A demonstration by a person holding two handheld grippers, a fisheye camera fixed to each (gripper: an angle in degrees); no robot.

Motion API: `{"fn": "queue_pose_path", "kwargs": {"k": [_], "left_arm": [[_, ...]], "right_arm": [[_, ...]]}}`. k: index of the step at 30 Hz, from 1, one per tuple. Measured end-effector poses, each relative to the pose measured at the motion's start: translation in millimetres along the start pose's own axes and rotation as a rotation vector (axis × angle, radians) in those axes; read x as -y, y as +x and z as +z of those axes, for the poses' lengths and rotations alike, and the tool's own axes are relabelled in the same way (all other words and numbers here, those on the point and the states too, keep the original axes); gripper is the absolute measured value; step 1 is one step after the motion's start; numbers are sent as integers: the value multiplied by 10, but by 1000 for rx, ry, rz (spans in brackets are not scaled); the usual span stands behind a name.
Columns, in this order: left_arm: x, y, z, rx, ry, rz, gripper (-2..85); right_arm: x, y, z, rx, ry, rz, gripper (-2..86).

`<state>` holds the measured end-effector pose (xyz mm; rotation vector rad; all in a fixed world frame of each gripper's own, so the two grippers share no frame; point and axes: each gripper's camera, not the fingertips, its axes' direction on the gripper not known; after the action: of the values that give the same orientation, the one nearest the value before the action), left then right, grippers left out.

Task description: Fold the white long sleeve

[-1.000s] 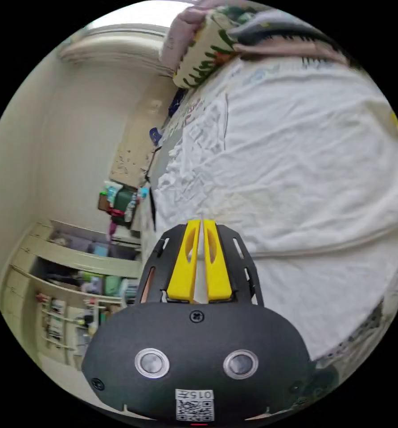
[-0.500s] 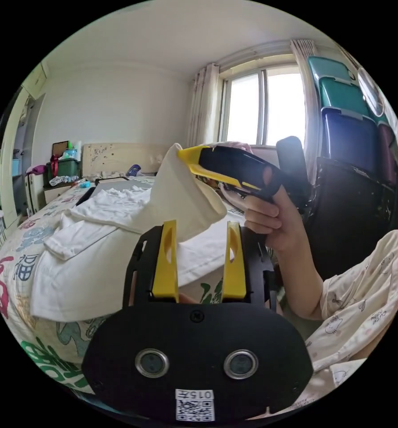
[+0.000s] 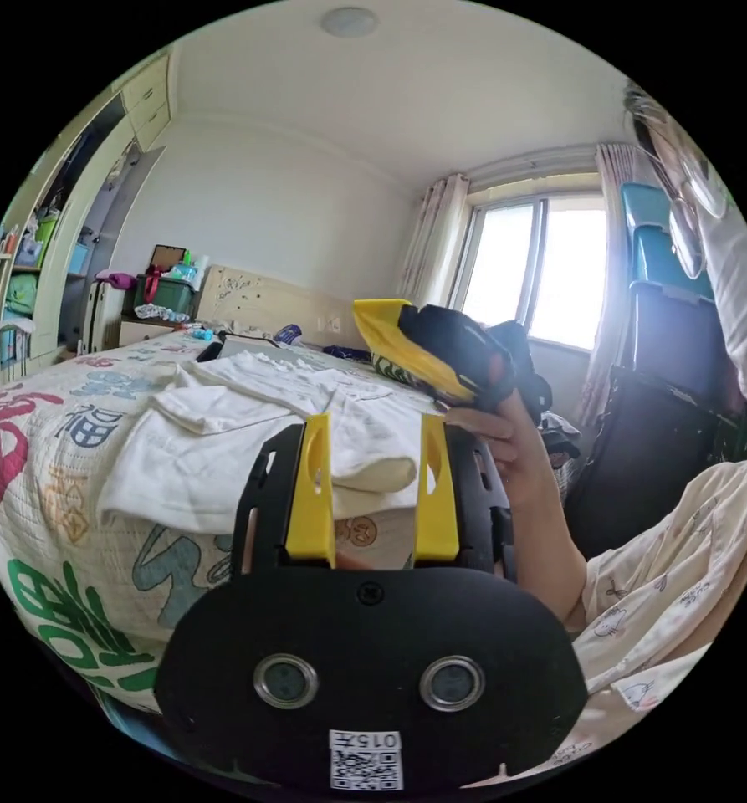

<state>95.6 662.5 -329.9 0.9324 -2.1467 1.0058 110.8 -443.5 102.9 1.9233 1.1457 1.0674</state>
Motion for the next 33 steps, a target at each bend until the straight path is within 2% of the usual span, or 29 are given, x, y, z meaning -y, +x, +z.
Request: {"fn": "queue_pose_path", "kwargs": {"k": [3,7,11,19,24,28,33], "left_arm": [[-372,-282,74,40,-75,-55,143],[-909,-490,20,2,-108,-64,139],[-1373,-683,110,-137,-135,-144,167],[-1994,-716,249,-274,-230,-223,173],[-2434,-665,335,-288,-218,-302,170],[-2826,-673,499,-446,-164,-410,179],[-3276,-723,784,-568,-81,-580,172]], "right_arm": [[-205,5,-64,-37,-22,-23,12],[-698,-353,-137,-322,-156,-196,74],[-1270,-661,-36,-563,-235,-350,102],[-1769,-575,558,-709,-438,-433,86],[-1860,-644,575,-760,-298,-413,50],[-1877,-807,389,-729,-76,-358,48],[-2023,-1014,583,-692,-86,-438,44]]}}
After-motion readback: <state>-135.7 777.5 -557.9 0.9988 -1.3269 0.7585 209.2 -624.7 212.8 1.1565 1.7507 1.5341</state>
